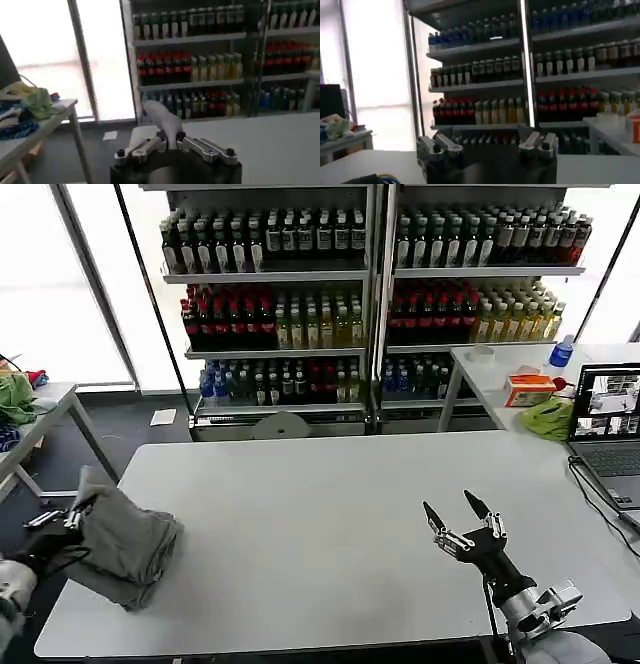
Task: Fold and organize the clothes.
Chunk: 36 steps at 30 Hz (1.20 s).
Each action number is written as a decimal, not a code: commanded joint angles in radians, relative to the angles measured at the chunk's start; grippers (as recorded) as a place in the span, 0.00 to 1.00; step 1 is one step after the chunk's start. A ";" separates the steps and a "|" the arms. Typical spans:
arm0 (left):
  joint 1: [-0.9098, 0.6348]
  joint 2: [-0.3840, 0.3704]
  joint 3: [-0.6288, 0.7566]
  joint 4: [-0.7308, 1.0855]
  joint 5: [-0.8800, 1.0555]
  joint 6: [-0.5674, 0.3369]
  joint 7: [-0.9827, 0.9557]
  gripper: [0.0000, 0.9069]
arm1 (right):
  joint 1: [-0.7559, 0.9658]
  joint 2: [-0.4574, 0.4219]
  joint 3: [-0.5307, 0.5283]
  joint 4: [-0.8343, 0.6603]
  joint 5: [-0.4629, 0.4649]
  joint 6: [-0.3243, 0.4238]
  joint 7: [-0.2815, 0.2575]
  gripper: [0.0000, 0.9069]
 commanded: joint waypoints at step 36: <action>-0.292 -0.321 0.508 -0.083 -0.278 -0.040 -0.199 1.00 | 0.251 -0.164 -0.465 -0.018 0.363 -0.423 0.264 1.00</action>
